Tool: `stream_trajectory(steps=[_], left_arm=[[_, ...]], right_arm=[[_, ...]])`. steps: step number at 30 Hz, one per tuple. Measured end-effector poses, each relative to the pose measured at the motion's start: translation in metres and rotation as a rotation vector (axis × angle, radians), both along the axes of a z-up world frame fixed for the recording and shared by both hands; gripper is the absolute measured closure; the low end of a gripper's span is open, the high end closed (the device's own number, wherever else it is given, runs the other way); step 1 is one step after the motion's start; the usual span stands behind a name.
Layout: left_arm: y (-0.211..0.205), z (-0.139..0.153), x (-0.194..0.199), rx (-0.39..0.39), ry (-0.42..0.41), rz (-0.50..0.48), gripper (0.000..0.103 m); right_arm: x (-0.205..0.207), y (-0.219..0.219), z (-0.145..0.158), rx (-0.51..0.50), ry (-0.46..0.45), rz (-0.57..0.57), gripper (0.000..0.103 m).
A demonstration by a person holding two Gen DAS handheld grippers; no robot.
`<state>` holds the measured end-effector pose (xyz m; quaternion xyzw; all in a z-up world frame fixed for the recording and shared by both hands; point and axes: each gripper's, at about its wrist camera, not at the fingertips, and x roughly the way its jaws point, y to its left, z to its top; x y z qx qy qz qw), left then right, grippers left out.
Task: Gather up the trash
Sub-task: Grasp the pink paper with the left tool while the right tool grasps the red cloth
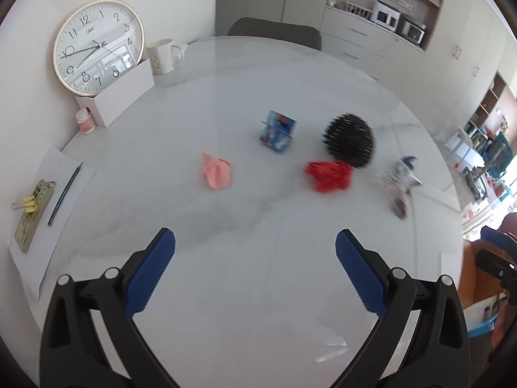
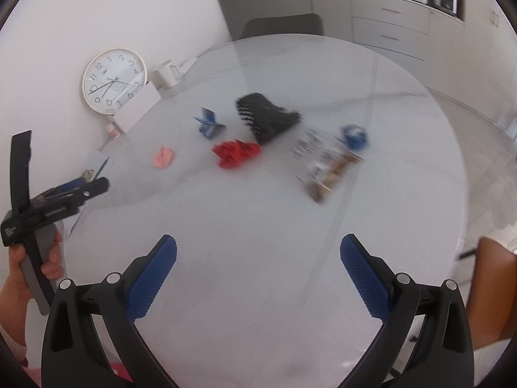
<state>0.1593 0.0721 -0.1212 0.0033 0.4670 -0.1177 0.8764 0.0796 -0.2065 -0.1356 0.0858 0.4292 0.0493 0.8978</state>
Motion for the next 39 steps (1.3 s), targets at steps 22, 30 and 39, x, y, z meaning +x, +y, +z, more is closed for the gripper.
stream_trajectory(steps=[22,30,39], left_arm=[[0.000,-0.113,0.151,0.036,0.153,0.022,0.037],[-0.001,-0.117,0.157,0.053,0.166,0.013,0.067],[0.010,-0.105,0.145,0.024,0.168,0.037,0.067]], right_arm=[[0.171,0.058,-0.087,-0.042,0.100,-0.170,0.002],[0.189,0.062,-0.097,-0.097,0.126,-0.173,0.002],[0.208,0.072,-0.105,-0.114,0.129,-0.138,0.041]])
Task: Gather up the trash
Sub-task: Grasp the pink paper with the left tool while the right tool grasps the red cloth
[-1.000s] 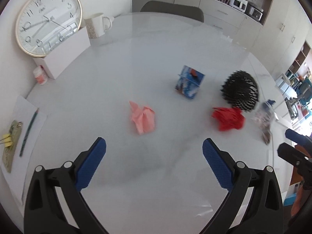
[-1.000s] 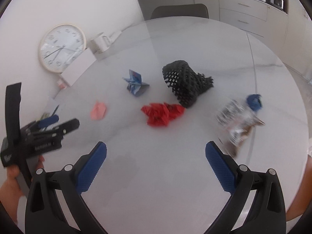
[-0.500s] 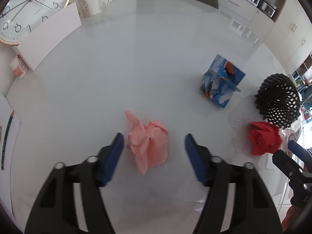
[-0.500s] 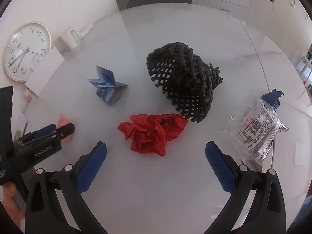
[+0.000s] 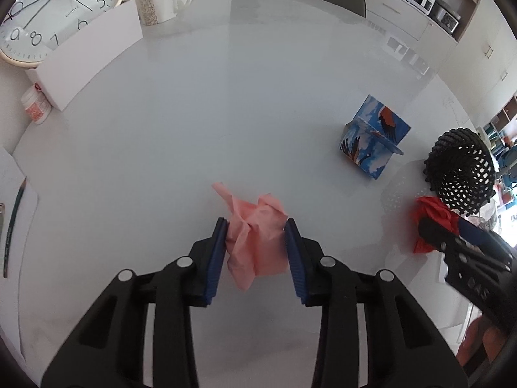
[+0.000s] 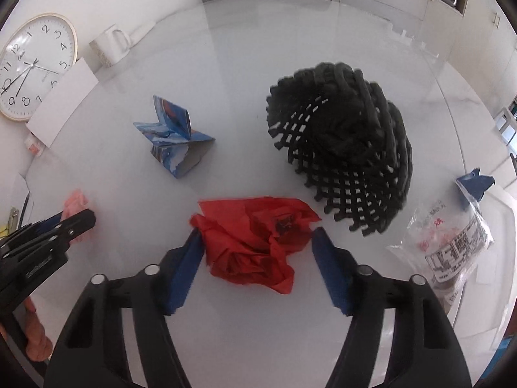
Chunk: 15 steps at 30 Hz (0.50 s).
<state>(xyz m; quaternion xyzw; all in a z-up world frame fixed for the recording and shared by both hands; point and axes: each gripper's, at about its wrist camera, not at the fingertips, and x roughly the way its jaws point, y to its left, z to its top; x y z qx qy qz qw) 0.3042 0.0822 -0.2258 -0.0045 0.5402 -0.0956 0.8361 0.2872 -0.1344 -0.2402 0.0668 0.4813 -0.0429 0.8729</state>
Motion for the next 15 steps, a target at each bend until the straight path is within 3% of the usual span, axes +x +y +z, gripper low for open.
stream_trajectory(steps=[4,15], left_arm=[[0.000,0.012,-0.007,0.006,-0.003,-0.008,0.067],[-0.028,0.069,-0.053,-0.005,-0.077,-0.096,0.067]], right_arm=[[-0.006,-0.003,0.007,0.018,-0.009,0.009,0.050],[-0.072,-0.020,0.056,0.065,-0.075,0.038,0.051]])
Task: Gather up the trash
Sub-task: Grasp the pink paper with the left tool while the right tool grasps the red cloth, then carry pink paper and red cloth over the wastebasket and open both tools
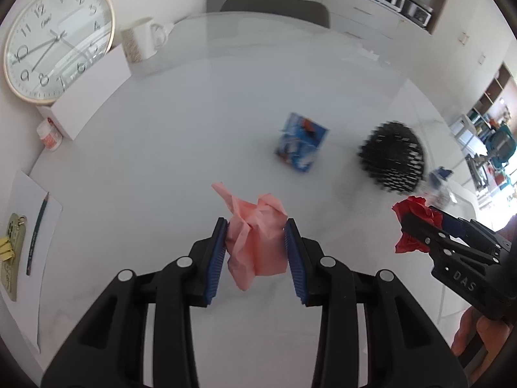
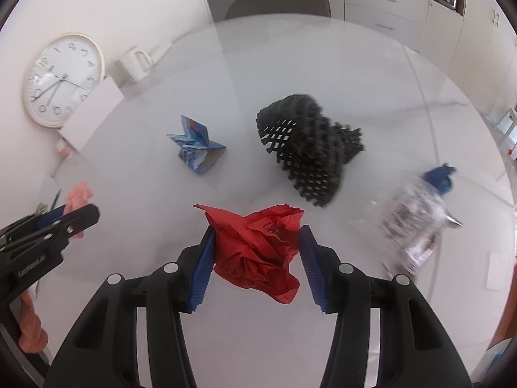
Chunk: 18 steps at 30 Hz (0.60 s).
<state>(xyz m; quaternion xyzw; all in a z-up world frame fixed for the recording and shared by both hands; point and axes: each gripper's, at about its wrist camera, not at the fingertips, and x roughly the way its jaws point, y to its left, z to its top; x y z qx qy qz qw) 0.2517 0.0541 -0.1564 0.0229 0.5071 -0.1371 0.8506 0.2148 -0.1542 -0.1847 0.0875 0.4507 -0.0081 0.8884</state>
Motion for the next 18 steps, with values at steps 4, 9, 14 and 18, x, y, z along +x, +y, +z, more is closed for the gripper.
stream_trajectory(steps=[4,9,14,18], left_arm=[[-0.016,0.015,-0.025,-0.013,0.000,-0.037,0.067],[-0.044,0.032,-0.068,-0.013,-0.015,-0.095,0.067],[-0.081,0.047,-0.119,-0.012,-0.029,-0.160,0.067],[-0.116,0.055,-0.167,-0.037,-0.017,-0.214,0.067]], right_arm=[[-0.044,-0.012,0.018,0.015,-0.017,0.006,0.051],[-0.107,-0.035,0.030,0.014,-0.021,-0.003,0.051],[-0.172,-0.068,0.033,0.011,-0.010,-0.016,0.051],[-0.228,-0.099,0.033,-0.017,-0.014,-0.013,0.051]])
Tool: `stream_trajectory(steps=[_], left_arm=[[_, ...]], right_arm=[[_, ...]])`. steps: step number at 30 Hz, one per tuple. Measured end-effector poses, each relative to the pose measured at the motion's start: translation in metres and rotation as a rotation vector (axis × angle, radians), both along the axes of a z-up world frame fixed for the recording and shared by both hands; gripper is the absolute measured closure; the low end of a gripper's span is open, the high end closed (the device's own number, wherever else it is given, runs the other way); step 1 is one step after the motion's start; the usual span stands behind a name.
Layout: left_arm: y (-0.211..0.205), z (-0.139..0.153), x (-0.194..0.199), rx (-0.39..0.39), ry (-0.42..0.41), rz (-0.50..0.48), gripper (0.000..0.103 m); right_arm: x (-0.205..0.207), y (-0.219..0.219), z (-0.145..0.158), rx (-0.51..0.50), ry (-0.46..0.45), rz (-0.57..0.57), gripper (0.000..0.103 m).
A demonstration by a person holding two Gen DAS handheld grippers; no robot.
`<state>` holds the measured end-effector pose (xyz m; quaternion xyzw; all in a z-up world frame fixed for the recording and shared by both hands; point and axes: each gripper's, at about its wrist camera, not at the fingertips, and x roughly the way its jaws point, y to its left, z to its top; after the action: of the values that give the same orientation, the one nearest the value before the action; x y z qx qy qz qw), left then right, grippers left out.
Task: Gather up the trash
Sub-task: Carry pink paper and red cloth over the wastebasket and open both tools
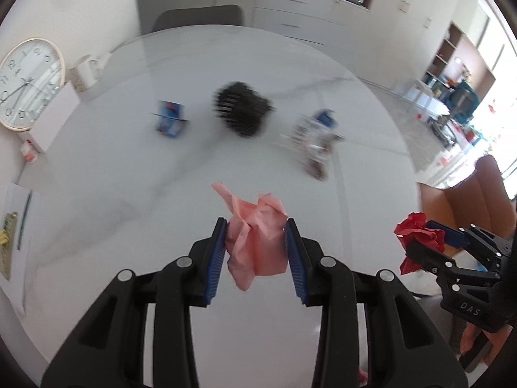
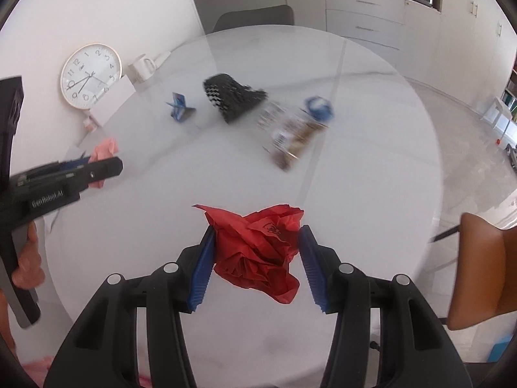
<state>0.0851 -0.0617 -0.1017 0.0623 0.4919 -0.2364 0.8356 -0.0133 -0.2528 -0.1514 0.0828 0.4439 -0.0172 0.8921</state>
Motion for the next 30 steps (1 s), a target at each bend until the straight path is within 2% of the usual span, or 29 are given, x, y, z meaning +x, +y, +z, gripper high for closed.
stream_trajectory(steps=[2,8,13,18,22,27,30], left_arm=[[-0.018,0.002,-0.023,-0.027,0.015,-0.030,0.067],[-0.071,0.003,-0.091,-0.081,0.060,-0.130,0.067],[-0.116,-0.011,-0.148,-0.058,0.098,-0.207,0.067],[-0.145,-0.033,-0.186,-0.039,0.173,-0.256,0.067],[-0.170,-0.058,-0.210,0.017,0.204,-0.305,0.065],[-0.189,-0.089,-0.220,0.106,0.218,-0.307,0.047],[-0.188,-0.095,-0.219,0.123,0.217,-0.279,0.038]], right_arm=[[-0.029,-0.017,-0.001,-0.027,0.001,-0.001,0.051],[-0.097,-0.065,-0.012,-0.016,0.013,-0.017,0.051],[-0.137,-0.101,-0.024,0.011,0.024,-0.026,0.051],[-0.163,-0.124,-0.032,0.032,0.025,-0.020,0.050],[-0.175,-0.136,-0.039,0.059,0.037,-0.025,0.050],[-0.182,-0.143,-0.045,0.080,0.043,-0.029,0.049],[-0.182,-0.145,-0.047,0.084,0.044,-0.028,0.049]])
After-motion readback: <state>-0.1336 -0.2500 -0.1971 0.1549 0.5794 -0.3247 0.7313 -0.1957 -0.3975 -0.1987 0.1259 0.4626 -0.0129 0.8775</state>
